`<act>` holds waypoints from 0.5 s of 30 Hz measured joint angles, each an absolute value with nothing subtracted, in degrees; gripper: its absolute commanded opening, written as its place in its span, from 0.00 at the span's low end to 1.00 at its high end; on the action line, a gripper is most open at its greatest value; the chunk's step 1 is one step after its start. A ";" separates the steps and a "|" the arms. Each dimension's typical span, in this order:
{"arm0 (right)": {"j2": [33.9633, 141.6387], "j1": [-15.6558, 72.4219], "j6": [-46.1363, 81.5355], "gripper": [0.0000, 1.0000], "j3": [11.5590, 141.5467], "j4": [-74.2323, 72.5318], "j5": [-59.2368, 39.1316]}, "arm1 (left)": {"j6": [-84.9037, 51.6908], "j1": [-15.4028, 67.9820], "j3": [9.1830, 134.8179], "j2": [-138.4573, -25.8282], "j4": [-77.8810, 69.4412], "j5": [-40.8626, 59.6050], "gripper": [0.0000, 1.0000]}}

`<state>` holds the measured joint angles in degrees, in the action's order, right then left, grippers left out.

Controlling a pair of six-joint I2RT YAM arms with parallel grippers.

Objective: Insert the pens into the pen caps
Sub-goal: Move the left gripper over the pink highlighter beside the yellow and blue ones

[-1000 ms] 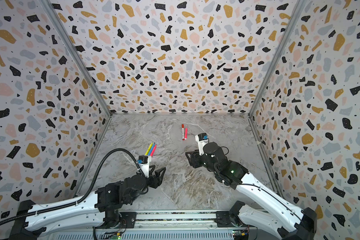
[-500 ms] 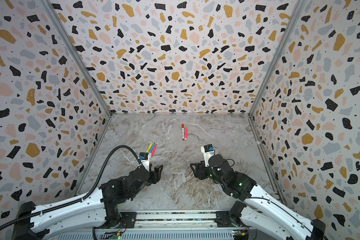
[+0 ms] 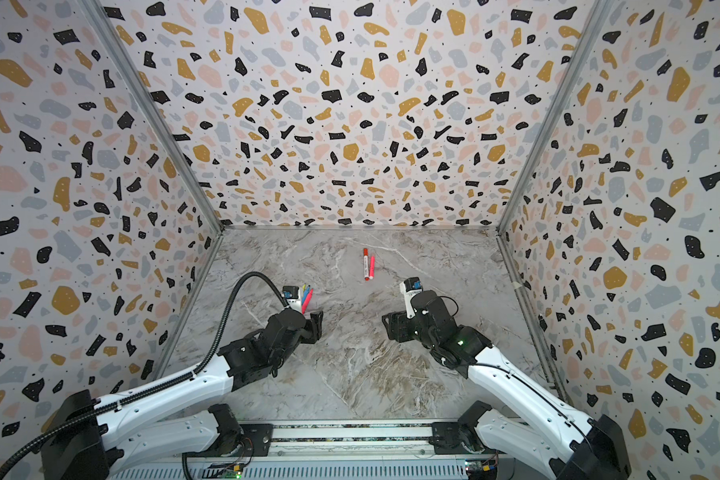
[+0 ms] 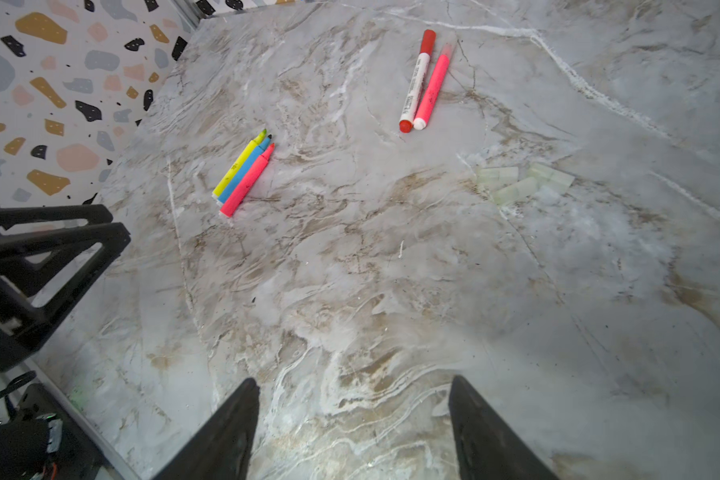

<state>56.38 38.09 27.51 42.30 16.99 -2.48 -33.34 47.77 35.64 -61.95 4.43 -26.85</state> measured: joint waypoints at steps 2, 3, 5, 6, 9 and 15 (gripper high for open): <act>57.36 36.93 26.59 0.73 42.30 16.45 -3.55 | -32.69 46.28 35.64 -63.00 4.29 -25.91 0.66; 57.67 36.45 26.11 0.73 42.30 16.16 -4.03 | -32.36 45.47 35.64 -63.26 4.25 -25.65 0.66; 57.91 35.51 25.30 0.73 42.30 15.51 -4.93 | -32.01 43.88 35.64 -63.33 4.12 -25.21 0.66; 57.93 35.03 25.02 0.73 42.30 15.07 -5.43 | -31.86 42.98 35.64 -63.33 3.90 -24.88 0.66; 58.00 33.89 24.56 0.73 42.24 13.50 -6.92 | -31.66 40.40 35.62 -63.33 3.29 -24.10 0.66; 58.17 33.26 24.56 0.73 40.73 11.03 -8.19 | -31.62 36.12 34.15 -63.02 2.11 -22.13 0.66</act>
